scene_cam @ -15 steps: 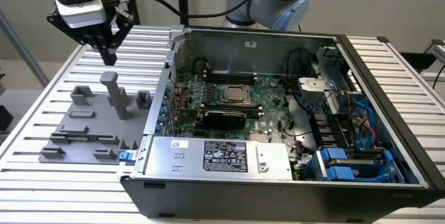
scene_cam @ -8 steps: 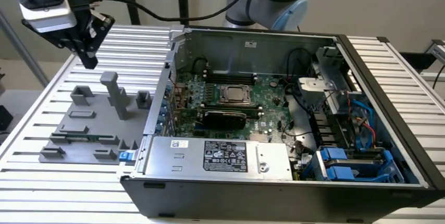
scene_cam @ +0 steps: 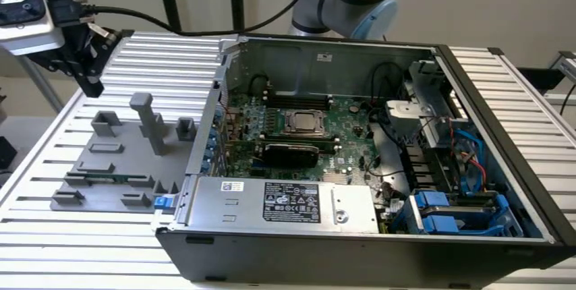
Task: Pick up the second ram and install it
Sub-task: 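Reach for the second ram, then pick up the second ram and move it above second insertion slot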
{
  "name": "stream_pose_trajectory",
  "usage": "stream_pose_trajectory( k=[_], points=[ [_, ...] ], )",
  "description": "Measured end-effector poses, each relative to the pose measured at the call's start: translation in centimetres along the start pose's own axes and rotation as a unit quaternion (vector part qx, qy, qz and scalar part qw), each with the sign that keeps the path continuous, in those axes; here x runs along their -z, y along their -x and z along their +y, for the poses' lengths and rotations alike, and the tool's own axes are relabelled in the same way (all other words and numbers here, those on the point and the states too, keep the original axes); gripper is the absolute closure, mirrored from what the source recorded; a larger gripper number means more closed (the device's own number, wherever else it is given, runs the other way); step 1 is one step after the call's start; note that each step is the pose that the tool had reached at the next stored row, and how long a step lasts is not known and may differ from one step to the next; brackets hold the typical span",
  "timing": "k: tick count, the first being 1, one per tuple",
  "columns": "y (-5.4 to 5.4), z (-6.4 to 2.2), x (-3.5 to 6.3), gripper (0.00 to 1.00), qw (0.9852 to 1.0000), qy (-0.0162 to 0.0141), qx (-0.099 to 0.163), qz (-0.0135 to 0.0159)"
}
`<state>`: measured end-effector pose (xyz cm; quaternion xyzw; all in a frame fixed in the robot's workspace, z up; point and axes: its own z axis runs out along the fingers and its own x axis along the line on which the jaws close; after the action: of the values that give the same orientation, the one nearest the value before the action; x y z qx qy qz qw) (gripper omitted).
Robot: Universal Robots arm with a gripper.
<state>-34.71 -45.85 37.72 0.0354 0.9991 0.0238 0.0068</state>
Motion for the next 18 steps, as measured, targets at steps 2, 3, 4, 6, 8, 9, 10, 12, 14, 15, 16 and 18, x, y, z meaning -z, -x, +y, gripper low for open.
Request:
stream_pose_trajectory(
  k=[2, 3, 4, 6, 8, 9, 10, 12, 14, 15, 16, 18],
  points=[
    [-0.7, -0.12, -0.35, 0.89, 1.0, 0.0, 0.0, 0.0007],
    [-0.9, -0.15, -0.52, 0.89, 1.0, -0.0001, 0.0, 0.001],
    [-1.2, -0.17, -0.69, 0.89, 1.0, -0.0001, 0.0, 0.0014],
    [-1.5, -0.21, -1.0, 0.89, 1.0, -0.0001, 0.0, 0.0024],
    [-1.7, -0.24, -1.25, 0.89, 1.0, -0.0003, 0.0, 0.0044],
    [-1.8, -0.25, -1.37, 0.89, 1.0, -0.0004, 0.0, 0.0055],
    [-1.9, -0.26, -1.47, 0.89, 1.0, -0.0005, 0.0, 0.0065],
    [-1.9, -0.27, -1.52, 0.89, 1.0, -0.0006, 0.0, 0.0073],
    [-1.9, -0.27, -1.53, 0.89, 1.0, -0.0006, 0.0, 0.0073],
    [-1.9, -0.27, -1.53, 0.89, 1.0, -0.0006, 0.0, 0.0073],
    [-1.9, -0.27, -1.53, 0.89, 1.0, -0.0006, 0.0, 0.0073],
    [-1.9, -0.27, -1.53, 0.89, 1.0, -0.0006, 0.0, 0.0073]
  ],
)
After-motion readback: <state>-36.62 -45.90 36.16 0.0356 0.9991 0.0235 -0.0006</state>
